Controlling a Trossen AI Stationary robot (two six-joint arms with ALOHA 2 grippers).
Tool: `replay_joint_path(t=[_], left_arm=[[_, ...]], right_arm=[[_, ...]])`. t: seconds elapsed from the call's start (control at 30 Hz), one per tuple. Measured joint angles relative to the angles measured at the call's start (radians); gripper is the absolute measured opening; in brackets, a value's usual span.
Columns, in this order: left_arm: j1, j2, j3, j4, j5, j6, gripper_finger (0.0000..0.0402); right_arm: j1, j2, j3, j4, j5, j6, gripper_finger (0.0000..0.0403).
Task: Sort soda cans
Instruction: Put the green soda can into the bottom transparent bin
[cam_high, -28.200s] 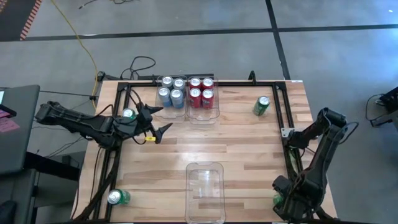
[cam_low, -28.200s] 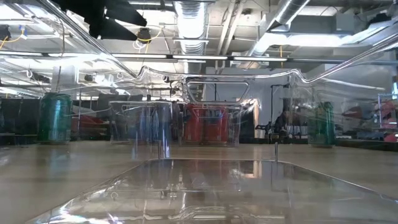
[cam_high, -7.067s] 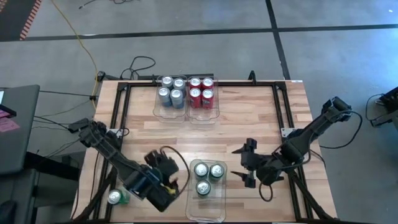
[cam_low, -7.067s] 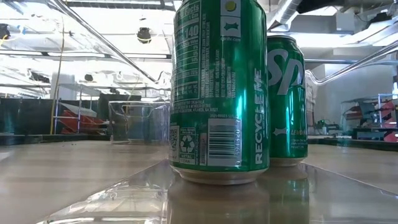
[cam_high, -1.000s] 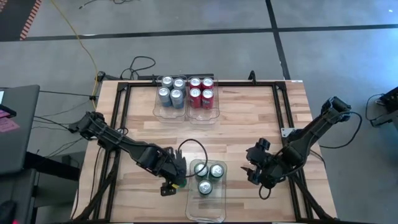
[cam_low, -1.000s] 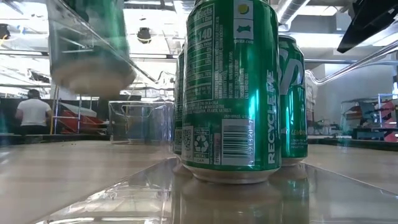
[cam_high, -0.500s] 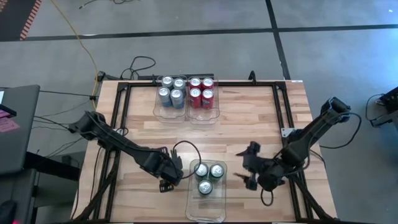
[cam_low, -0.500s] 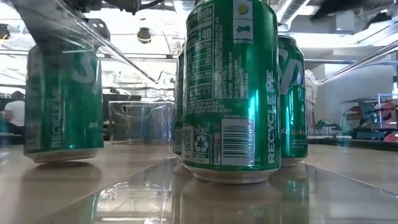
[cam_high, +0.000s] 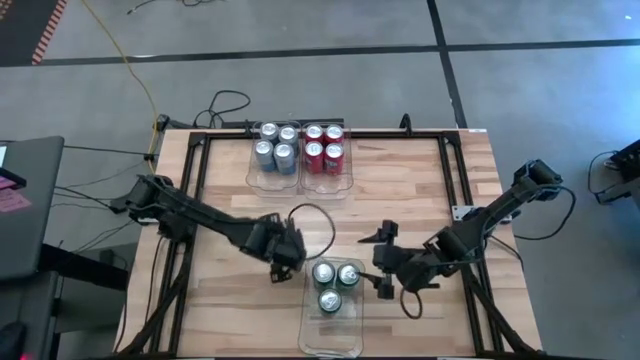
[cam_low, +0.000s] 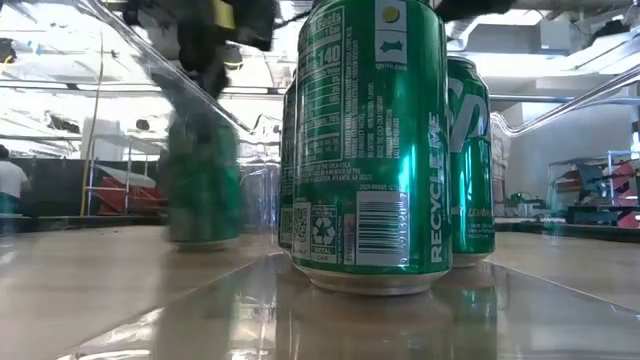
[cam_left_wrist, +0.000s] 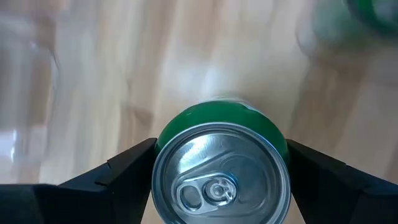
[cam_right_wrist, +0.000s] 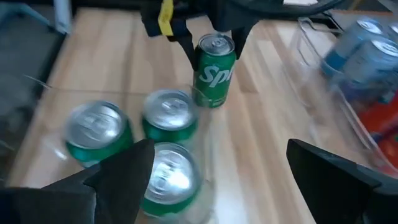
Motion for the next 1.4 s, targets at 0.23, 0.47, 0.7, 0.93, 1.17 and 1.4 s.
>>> replay_joint_path(t=[0.23, 0.47, 0.7, 0.93, 1.17, 1.4], left_arm=[[0.121, 0.002, 0.0, 0.1, -0.007, 0.189, 0.0311], [0.2, 0.004, -0.001, 0.166, 0.005, 0.309, 0.0323], [0.227, 0.004, -0.001, 0.209, 0.043, 0.357, 0.0355], [0.238, 0.003, 0.007, 0.191, 0.042, 0.391, 0.0372], [0.216, 0.002, 0.093, 0.047, 0.039, 0.336, 0.0373], [0.132, -0.018, 0.152, -0.052, -0.147, 0.186, 0.0373]], right_arm=[[-0.075, 0.0, 0.0, -0.075, 0.0, -0.041, 0.0384], [-0.18, 0.0, 0.0, 0.047, -0.084, -0.217, 0.0384], [-0.325, 0.002, -0.001, 0.15, -0.315, -0.284, 0.0384], [-0.412, 0.002, -0.015, 0.165, -0.391, -0.298, 0.0384], [-0.479, 0.003, -0.081, 0.286, -0.518, -0.294, 0.0384], [-0.495, 0.001, -0.084, 0.31, -0.532, -0.32, 0.0384]])
